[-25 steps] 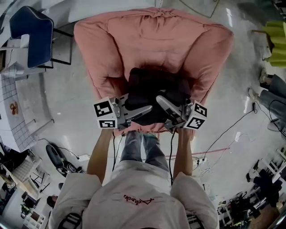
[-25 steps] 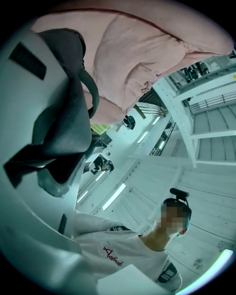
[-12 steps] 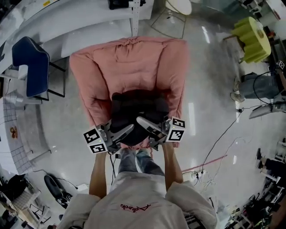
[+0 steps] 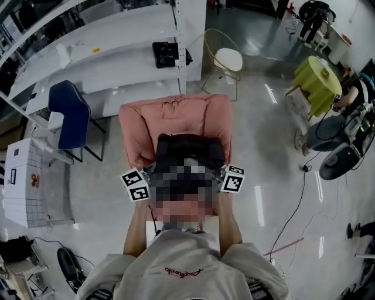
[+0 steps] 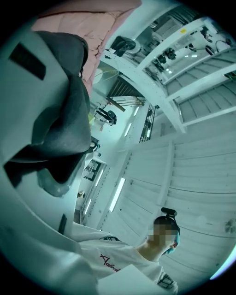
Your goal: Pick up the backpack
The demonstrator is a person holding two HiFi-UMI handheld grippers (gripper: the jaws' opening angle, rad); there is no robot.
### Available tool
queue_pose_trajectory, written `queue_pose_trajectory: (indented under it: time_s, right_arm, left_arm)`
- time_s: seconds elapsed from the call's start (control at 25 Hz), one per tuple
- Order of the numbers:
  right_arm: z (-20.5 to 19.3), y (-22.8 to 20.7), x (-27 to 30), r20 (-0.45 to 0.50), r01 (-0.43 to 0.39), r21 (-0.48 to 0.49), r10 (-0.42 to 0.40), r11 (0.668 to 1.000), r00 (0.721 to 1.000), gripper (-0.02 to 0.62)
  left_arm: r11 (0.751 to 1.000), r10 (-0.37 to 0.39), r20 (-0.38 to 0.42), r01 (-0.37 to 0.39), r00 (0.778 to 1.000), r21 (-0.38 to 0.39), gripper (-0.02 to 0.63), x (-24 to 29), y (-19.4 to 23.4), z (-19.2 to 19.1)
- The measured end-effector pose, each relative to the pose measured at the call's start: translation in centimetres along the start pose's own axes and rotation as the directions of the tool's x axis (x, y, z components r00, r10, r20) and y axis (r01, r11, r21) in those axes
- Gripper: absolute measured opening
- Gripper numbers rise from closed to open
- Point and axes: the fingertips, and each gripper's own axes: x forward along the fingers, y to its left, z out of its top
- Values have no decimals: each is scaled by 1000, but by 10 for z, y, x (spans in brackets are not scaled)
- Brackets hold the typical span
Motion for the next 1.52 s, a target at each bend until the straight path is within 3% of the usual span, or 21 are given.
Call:
queue_pose_trajectory:
  time_s: [0.16, 0.32, 0.68, 1.16, 1.52]
  right_arm:
    - [21, 32, 7, 8, -24, -59, 25, 998, 1000, 52]
    - [16, 57, -1, 4, -26, -76, 27, 997, 1000, 52]
    - [-41, 88, -49, -12, 14, -46, -14, 999, 1000, 52]
    - [-99, 161, -56, 37, 27, -114, -23, 993, 999, 52]
    - [-157, 187, -48, 43, 58, -91, -54, 994, 998, 52]
  left_arm:
    - [997, -8, -4, 9, 1000, 75, 61, 8, -27, 28]
    - [996, -17, 22, 15, 1000, 87, 61, 6, -51, 29]
    - [1000, -3, 60, 5, 998, -26, 58, -12, -93, -25]
    - [998, -56, 49, 56, 997, 13, 58, -61, -165, -34]
    - [999, -48, 53, 48, 997, -2, 58, -115, -195, -55]
